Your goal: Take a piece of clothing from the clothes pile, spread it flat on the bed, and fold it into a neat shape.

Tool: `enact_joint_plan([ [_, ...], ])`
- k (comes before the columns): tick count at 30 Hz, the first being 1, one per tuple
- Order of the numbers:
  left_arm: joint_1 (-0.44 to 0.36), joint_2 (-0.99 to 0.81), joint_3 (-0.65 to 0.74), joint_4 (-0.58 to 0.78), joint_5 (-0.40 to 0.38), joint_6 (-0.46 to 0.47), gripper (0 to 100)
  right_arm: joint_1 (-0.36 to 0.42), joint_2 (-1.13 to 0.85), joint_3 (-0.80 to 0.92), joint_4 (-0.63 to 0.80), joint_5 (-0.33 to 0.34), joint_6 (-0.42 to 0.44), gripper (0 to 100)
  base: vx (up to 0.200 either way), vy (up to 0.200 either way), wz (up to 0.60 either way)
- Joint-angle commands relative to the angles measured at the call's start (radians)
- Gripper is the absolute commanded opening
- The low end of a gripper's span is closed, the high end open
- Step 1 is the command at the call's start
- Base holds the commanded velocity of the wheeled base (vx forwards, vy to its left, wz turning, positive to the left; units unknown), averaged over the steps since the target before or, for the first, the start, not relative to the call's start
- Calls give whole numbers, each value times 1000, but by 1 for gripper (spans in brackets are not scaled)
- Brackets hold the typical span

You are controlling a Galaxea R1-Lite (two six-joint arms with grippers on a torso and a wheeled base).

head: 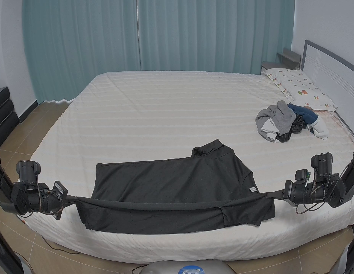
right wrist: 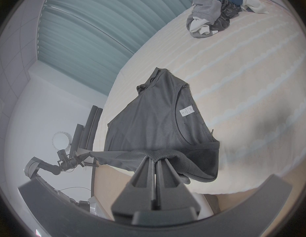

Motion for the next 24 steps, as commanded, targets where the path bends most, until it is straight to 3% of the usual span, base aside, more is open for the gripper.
enact_joint_plan([
  [1, -14, 64, -12, -19, 0, -2, 0, -2, 71, -32, -3, 1, 2, 0, 0, 0, 0],
  [5, -24, 99, -32, -29, 22, -4, 0, -2, 112, -50, -10, 1, 2, 0, 0, 0, 0],
  [14, -103, 207, -107, -66, 227, -5, 0, -2, 243, -152, -15, 2, 11, 0, 0, 0, 0],
  [18, -106, 222, -108, -103, 244, -11, 0, 1, 253, -176, -21, 2, 25, 0, 0, 0, 0],
  [24, -113, 239, -99, -166, 252, -40, 0, 32, 324, -207, -175, -1, 114, 0, 0, 0, 0],
])
